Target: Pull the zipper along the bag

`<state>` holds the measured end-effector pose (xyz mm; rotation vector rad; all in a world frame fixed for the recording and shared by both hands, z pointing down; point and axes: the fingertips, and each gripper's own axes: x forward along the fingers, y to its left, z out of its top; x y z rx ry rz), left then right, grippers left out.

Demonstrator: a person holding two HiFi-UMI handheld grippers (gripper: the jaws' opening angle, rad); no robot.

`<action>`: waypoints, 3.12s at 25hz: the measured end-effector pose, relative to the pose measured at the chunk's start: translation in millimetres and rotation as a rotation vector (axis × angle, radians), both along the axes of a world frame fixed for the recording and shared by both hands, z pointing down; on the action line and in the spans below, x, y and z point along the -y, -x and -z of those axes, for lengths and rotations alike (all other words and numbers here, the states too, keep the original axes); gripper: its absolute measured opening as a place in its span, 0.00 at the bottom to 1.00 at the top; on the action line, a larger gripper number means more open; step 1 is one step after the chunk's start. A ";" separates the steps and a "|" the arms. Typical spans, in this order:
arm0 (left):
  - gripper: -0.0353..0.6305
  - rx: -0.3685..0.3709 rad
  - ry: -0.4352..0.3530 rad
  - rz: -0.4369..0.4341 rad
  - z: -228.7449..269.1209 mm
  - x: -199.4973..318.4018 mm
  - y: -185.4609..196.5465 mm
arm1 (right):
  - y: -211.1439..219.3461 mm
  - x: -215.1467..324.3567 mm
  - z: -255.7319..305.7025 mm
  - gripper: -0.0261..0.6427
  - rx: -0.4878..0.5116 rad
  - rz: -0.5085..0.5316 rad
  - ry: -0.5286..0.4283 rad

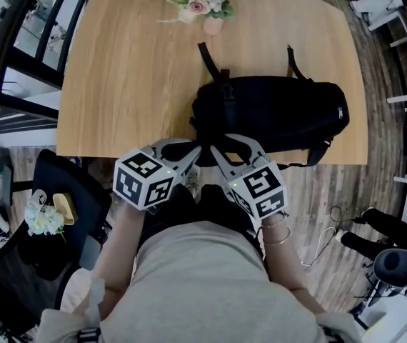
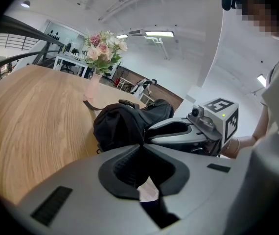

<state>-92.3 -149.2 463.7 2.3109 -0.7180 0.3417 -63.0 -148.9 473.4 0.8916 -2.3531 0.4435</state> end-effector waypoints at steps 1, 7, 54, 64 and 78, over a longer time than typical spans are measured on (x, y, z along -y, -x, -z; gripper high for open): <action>0.10 0.001 0.001 -0.004 -0.2 -0.1 -0.2 | 0.4 0.0 -1.0 0.18 0.008 -0.003 0.007; 0.10 0.013 0.000 -0.038 -1.2 -3.6 -5.6 | 3.8 2.0 -11.3 0.19 0.054 -0.006 0.064; 0.10 0.048 -0.002 -0.060 -9.4 -5.4 -3.2 | -2.6 8.5 -27.1 0.23 0.186 -0.214 0.203; 0.10 0.042 -0.012 -0.052 -6.9 -2.5 0.7 | -18.5 5.9 -14.8 0.06 0.061 -0.198 0.089; 0.10 0.069 -0.058 0.068 -4.2 13.2 12.4 | -63.6 10.1 2.1 0.06 0.024 -0.245 0.030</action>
